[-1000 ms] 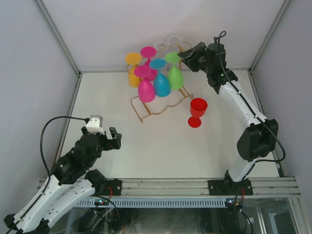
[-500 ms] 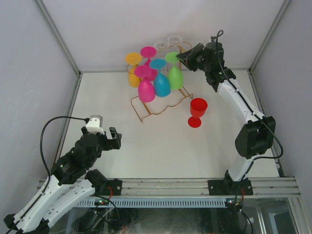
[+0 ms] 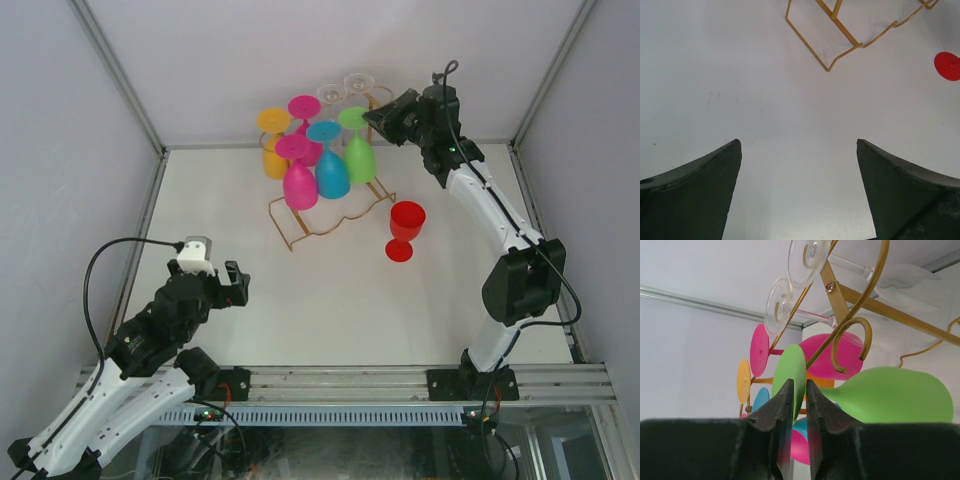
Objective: Take the wine glass off the wine glass rack
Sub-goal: Pick up the wine glass from the wine rack.
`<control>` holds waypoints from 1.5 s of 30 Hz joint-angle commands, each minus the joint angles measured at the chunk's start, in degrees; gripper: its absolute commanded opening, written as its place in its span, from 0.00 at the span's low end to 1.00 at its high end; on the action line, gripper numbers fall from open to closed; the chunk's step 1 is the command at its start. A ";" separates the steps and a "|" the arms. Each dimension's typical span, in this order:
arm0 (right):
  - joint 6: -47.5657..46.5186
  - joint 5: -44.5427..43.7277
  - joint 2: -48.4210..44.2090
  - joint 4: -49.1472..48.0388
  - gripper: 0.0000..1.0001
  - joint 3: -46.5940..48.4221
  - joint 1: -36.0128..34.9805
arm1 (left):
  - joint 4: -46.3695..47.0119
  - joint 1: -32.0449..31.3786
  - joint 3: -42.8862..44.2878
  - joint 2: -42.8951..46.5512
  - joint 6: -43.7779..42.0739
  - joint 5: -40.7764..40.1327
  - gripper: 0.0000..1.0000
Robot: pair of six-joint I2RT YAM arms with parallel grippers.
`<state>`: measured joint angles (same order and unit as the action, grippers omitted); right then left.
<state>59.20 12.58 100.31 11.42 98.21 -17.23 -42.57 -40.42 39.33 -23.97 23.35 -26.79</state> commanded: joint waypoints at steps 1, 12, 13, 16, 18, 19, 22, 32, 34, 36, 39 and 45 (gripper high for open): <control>-1.44 0.01 -1.93 -0.44 0.15 3.13 -0.17 | 1.96 0.26 1.41 -0.22 0.06 -0.20 1.00; -0.30 0.60 -3.27 -0.67 0.03 3.08 -0.08 | 1.92 0.26 1.36 -0.12 0.11 -0.13 1.00; 0.06 0.63 -3.36 -0.65 0.03 2.98 -0.08 | 1.93 0.26 1.36 -0.12 0.11 -0.12 1.00; 1.53 1.43 -3.62 -1.82 0.01 2.51 0.08 | 1.96 0.26 1.27 -0.24 0.07 0.10 1.00; 2.05 1.81 -3.71 -2.27 0.00 2.51 0.07 | 1.96 0.26 1.27 -0.41 0.09 0.28 1.00; 2.28 1.72 -3.80 -2.39 0.00 2.51 0.01 | 1.96 0.26 1.32 -0.48 0.09 0.32 1.00; 2.96 1.61 -3.98 -2.40 0.00 2.46 0.16 | 1.96 0.26 1.36 -0.54 0.16 0.42 1.00; 7.01 4.12 -3.90 -4.87 0.00 1.37 1.06 | 2.05 0.26 1.18 1.04 0.16 0.07 1.00; 7.32 3.86 -4.05 -4.92 0.00 1.29 1.06 | 2.05 0.26 1.19 0.76 0.14 0.24 1.00; 7.12 3.51 -4.32 -4.85 0.00 1.13 1.06 | 2.05 0.26 1.23 0.53 0.12 0.36 1.00; 5.63 1.61 -5.18 -4.16 0.00 0.99 0.74 | 2.09 0.24 1.27 0.33 0.15 0.46 1.00; 5.50 0.60 -6.32 -3.54 0.00 -0.51 1.15 | 2.05 0.26 1.23 0.34 0.11 0.51 1.00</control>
<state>65.14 14.28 97.86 10.07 98.04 -16.47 -42.57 -40.42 39.33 -23.38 23.38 -26.74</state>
